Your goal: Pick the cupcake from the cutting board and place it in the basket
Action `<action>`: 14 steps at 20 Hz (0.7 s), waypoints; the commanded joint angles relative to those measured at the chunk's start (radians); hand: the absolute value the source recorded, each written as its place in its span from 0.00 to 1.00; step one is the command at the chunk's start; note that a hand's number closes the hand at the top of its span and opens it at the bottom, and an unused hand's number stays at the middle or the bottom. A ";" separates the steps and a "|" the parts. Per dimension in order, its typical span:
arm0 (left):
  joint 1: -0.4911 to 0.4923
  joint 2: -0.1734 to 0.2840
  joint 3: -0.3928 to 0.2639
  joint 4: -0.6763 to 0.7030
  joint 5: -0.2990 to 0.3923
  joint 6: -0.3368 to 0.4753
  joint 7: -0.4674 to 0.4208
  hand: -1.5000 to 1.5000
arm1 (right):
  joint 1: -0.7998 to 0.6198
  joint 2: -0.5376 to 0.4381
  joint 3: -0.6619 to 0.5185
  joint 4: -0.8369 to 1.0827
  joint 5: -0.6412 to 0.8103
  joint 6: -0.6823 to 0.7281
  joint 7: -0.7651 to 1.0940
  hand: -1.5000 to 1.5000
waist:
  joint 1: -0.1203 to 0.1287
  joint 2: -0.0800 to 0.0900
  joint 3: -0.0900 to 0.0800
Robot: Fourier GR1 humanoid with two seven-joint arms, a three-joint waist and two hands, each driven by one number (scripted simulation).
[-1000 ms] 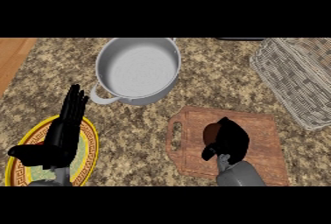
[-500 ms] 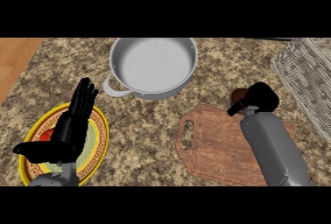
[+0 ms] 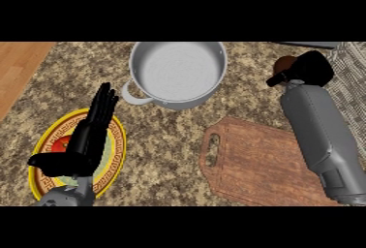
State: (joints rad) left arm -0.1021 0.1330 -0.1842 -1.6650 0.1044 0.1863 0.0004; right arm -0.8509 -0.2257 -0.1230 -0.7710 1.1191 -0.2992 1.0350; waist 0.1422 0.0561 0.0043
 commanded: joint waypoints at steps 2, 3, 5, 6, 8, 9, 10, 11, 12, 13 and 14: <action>-0.014 -0.004 -0.007 0.015 0.003 -0.008 0.015 0.50 | -0.147 -0.020 -0.025 0.049 0.099 -0.223 0.073 1.00 | 0.002 -0.004 -0.003; -0.003 -0.005 0.000 0.031 -0.007 -0.002 -0.018 0.50 | -0.169 -0.037 -0.033 0.061 0.111 -0.245 0.055 1.00 | -0.003 -0.005 -0.004; -0.026 -0.006 0.000 0.019 -0.004 0.000 0.008 0.50 | -0.219 0.000 -0.036 0.097 0.154 -0.303 0.096 1.00 | -0.003 -0.009 -0.004; 0.025 -0.003 -0.003 0.016 -0.012 0.004 -0.015 0.50 | -0.237 -0.006 -0.043 0.115 0.163 -0.323 0.076 1.00 | -0.003 -0.014 -0.004; 0.016 -0.016 -0.009 0.014 -0.018 0.017 -0.005 0.50 | -0.270 -0.017 -0.064 0.151 0.186 -0.371 0.072 1.00 | -0.018 -0.016 -0.004; -0.007 -0.007 0.012 0.035 -0.008 0.011 0.003 0.50 | -0.311 0.025 -0.055 0.167 0.214 -0.383 0.112 1.00 | -0.024 -0.018 -0.005; -0.031 -0.006 0.020 0.026 0.000 0.012 0.025 0.50 | -0.321 0.024 -0.077 0.196 0.209 -0.399 0.102 1.00 | -0.025 -0.015 -0.004; -0.010 0.004 0.024 0.044 -0.013 0.010 -0.003 0.50 | -0.357 0.038 -0.078 0.223 0.239 -0.385 0.150 1.00 | -0.026 -0.018 -0.006; -0.006 0.024 0.046 0.011 0.024 -0.015 0.017 0.50 | -0.370 0.025 -0.096 0.237 0.245 -0.389 0.164 1.00 | -0.025 -0.022 -0.005; 0.003 -0.016 0.007 0.038 -0.017 0.019 -0.012 0.50 | -0.355 0.031 -0.106 0.253 0.260 -0.432 0.171 1.00 | -0.034 -0.018 -0.005; -0.053 0.010 0.046 0.041 0.001 0.009 0.021 0.50 | -0.408 0.006 -0.124 0.273 0.256 -0.387 0.164 1.00 | -0.039 -0.018 -0.005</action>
State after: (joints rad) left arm -0.1166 0.1347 -0.1616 -1.6364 0.1018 0.1924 0.0064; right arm -1.1717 -0.2157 -0.2132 -0.5640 1.3383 -0.6109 1.0435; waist 0.1169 0.0395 -0.0005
